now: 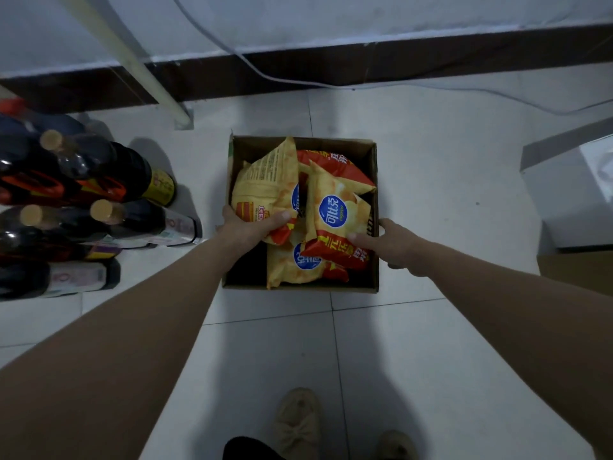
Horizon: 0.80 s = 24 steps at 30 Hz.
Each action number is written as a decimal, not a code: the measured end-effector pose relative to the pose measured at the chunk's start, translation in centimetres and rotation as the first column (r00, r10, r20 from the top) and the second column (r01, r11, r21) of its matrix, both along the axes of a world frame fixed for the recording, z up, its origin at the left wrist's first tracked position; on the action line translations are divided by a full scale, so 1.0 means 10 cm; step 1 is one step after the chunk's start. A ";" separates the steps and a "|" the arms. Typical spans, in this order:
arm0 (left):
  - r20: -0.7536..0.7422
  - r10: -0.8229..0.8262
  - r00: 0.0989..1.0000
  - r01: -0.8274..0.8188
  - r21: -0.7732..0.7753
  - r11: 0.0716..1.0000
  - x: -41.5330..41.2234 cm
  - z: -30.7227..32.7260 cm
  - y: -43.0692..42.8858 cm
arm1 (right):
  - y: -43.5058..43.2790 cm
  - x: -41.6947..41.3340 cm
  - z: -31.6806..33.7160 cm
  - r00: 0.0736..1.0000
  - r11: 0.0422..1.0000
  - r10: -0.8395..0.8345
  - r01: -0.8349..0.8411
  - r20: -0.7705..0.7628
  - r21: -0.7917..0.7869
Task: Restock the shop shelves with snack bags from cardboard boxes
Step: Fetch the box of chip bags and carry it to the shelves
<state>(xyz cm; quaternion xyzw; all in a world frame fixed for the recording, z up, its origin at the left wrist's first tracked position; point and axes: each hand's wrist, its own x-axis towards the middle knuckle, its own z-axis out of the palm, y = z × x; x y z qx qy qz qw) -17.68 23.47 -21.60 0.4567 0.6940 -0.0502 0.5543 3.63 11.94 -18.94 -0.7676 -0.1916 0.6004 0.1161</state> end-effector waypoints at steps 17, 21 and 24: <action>0.013 0.064 0.998 -0.063 -0.046 0.997 0.04 -0.28 -0.02 | 0.11 -0.02 -0.35 0.942 0.950 -0.303 0.310 -0.146 0.024; 0.007 0.093 0.996 -0.092 -0.081 0.992 0.02 -0.29 -0.14 | 0.02 0.05 -0.30 0.948 0.955 -0.290 0.296 -0.132 0.028; 0.043 0.111 0.993 -0.106 -0.098 0.989 0.01 -0.29 -0.19 | -0.03 0.09 -0.40 0.970 0.971 -0.238 0.237 0.040 0.039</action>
